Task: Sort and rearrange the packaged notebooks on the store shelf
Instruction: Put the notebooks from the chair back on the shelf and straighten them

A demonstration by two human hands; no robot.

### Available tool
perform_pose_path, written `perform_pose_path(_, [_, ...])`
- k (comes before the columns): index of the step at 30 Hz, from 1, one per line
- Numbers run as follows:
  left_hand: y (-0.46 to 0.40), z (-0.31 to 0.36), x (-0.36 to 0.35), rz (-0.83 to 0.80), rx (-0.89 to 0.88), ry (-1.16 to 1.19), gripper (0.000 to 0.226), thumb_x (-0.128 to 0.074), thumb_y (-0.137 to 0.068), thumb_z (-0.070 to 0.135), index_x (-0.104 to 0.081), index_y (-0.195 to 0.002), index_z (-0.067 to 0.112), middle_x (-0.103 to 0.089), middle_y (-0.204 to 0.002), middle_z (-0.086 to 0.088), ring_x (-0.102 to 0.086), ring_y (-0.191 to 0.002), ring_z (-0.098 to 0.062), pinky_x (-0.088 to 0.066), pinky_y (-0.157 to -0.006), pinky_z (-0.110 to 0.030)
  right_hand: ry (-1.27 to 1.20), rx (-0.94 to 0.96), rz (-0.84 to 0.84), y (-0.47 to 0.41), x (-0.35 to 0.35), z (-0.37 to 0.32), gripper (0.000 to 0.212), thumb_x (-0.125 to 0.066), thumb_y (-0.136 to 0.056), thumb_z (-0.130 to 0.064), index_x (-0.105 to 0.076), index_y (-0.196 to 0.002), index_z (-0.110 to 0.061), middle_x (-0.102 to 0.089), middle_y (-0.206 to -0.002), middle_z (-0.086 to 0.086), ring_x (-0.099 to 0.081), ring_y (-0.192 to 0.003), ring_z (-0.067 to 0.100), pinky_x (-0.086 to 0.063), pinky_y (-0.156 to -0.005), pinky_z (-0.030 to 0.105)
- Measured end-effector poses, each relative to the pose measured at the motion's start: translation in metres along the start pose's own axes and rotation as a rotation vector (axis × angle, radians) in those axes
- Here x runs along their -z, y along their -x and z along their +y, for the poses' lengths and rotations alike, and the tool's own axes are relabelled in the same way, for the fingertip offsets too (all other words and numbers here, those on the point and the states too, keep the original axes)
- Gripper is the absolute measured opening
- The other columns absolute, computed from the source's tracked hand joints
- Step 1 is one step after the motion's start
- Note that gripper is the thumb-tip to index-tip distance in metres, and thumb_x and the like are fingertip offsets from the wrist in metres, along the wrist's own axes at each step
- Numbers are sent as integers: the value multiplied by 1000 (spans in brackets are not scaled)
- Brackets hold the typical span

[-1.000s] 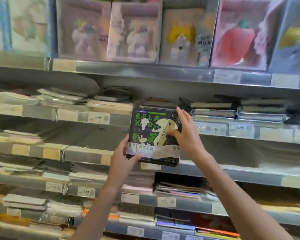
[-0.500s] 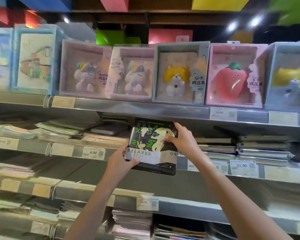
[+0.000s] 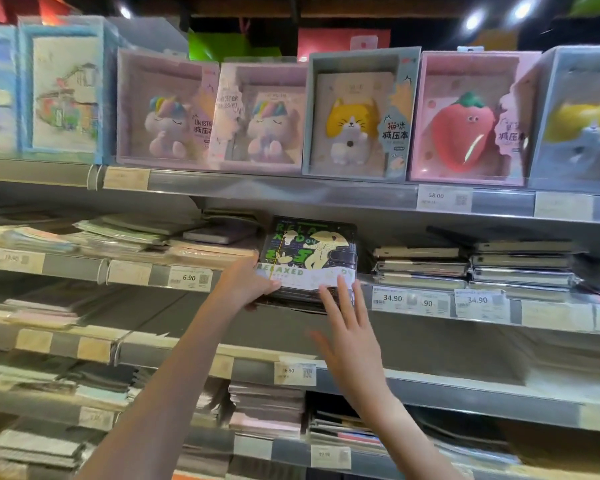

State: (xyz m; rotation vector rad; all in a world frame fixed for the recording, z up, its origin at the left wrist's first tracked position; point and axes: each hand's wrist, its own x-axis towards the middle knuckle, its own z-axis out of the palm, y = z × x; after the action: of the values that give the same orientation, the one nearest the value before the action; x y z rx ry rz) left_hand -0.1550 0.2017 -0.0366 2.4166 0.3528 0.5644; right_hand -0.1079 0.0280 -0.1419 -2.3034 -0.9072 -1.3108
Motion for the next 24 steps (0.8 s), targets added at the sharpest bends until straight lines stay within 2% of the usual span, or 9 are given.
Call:
perform_pose_path(3, [-1, 7, 6, -46, 35, -30, 74, -65, -85, 32, -27, -144, 8, -41, -143, -11, -55, -113, -32, -50, -82, -32, 163, 129, 23, 15, -19, 10, 75, -67, -82, -30, -26, -145, -22, -13, -155, 8, -12, -139, 44, -23, -110, 54])
perform_pose_path(6, [2, 9, 11, -45, 60, 77, 75, -67, -84, 28, -27, -145, 9, -34, -146, -10, -58, -101, -31, -56, -76, -39, 213, 168, 89, 8, -27, 20, 65, -46, -92, -30, -14, -148, -23, 4, -157, 4, -2, -141, 43, -15, -113, 56])
perform_pose_path(8, [4, 8, 11, 39, 44, 129, 75, -68, -83, 30, -29, -144, 10, -34, -148, -8, -55, -109, -30, -52, -88, -41, 253, 202, 106, -1, -28, 22, 60, -39, -97, -29, -11, -149, -18, 4, -157, 8, -1, -141, 43, -15, -112, 56])
perform_pose_path(11, [3, 10, 11, 211, -47, 163, 66, -66, -83, 38, -43, -138, 11, -44, -142, -7, -43, -129, -23, -34, -104, -34, 339, 267, 108, -25, -23, 24, 57, -38, -101, -26, -11, -149, -10, -12, -156, 12, -10, -140, 43, -11, -113, 60])
perform_pose_path(13, [0, 15, 10, 254, -83, 237, 62, -66, -82, 39, -47, -135, 14, -49, -139, -6, -44, -128, -21, -34, -103, -32, 310, 199, 145, -45, -19, 25, 58, -37, -101, -31, -10, -149, -14, -8, -156, 13, -12, -139, 47, -12, -113, 58])
perform_pose_path(15, [-4, 18, 5, 270, -115, 263, 64, -69, -80, 38, -47, -136, 17, -49, -138, -6, -43, -128, -20, -34, -103, -32, 248, 127, 184, -61, -18, 28, 58, -32, -100, -37, -7, -149, -19, 6, -157, 7, -3, -141, 43, -13, -114, 53])
perform_pose_path(17, [-9, 19, -5, 269, -158, 235, 66, -68, -81, 36, -42, -139, 18, -47, -140, -5, -41, -131, -20, -33, -105, -32, 226, 89, 164, -69, -19, 36, 57, -30, -98, -42, -8, -148, -25, 11, -157, 1, 2, -142, 38, -9, -115, 52])
perform_pose_path(21, [-30, 18, -29, 230, -192, 134, 60, -54, -93, 26, -27, -145, 14, -42, -144, -9, -40, -132, -23, -32, -106, -31, 298, 8, 10, -78, -28, 49, 62, -25, -93, -54, -11, -148, -29, -5, -157, 0, -6, -142, 34, -10, -112, 56])
perform_pose_path(24, [-47, 17, -42, 234, -190, -19, 58, -46, -96, 27, -22, -146, 10, -41, -141, -16, -42, -127, -31, -36, -103, -38, 323, -65, -94, -85, -33, 51, 64, -18, -91, -60, -17, -147, -28, -15, -154, 0, -9, -142, 29, -8, -111, 56])
